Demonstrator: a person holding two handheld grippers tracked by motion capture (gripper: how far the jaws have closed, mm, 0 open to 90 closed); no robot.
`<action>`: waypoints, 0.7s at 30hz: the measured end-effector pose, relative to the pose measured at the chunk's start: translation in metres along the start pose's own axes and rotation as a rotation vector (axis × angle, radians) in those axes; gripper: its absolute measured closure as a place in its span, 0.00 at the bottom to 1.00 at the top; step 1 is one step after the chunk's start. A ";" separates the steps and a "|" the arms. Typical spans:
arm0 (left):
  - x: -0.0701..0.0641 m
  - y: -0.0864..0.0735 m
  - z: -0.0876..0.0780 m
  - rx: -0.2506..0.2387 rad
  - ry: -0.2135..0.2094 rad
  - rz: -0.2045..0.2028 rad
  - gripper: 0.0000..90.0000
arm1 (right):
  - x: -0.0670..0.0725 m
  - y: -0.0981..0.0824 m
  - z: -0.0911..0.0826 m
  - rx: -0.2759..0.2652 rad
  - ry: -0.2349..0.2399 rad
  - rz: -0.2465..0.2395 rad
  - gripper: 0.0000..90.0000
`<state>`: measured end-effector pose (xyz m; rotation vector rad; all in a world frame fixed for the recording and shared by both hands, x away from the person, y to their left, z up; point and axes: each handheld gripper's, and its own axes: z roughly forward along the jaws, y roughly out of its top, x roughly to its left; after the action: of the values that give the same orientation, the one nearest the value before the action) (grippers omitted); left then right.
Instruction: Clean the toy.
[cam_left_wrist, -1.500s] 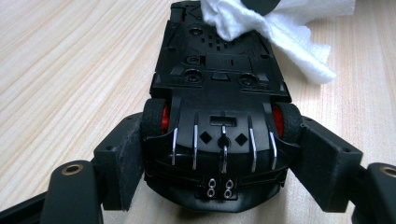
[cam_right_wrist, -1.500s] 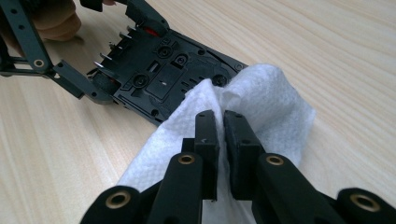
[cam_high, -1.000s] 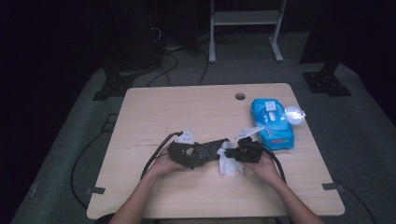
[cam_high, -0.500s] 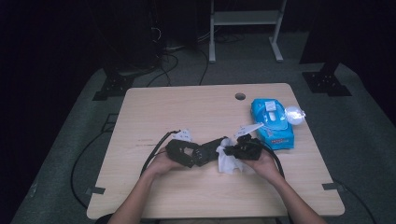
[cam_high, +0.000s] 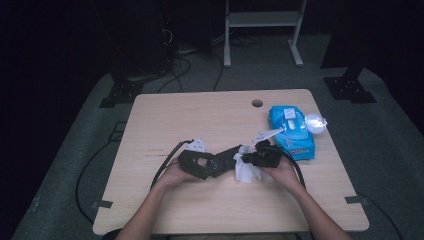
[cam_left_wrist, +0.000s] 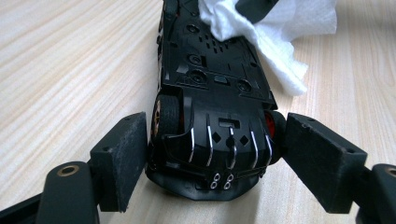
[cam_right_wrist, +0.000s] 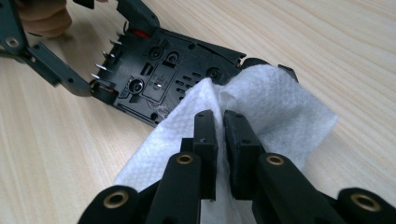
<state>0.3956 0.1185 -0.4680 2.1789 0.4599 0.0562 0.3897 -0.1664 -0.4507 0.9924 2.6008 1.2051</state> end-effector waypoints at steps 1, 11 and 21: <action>0.001 0.000 0.000 -0.002 -0.016 -0.015 0.25 | 0.001 -0.001 0.000 0.004 -0.004 -0.005 0.92; 0.014 -0.004 0.002 -0.012 -0.058 -0.147 0.21 | 0.008 -0.010 -0.001 -0.023 -0.021 -0.050 0.93; 0.022 -0.008 0.004 -0.013 -0.100 -0.247 0.26 | 0.011 -0.017 -0.005 -0.042 -0.026 -0.065 0.93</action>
<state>0.4141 0.1277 -0.4793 2.0856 0.6654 -0.1833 0.3707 -0.1710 -0.4578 0.9018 2.5563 1.2176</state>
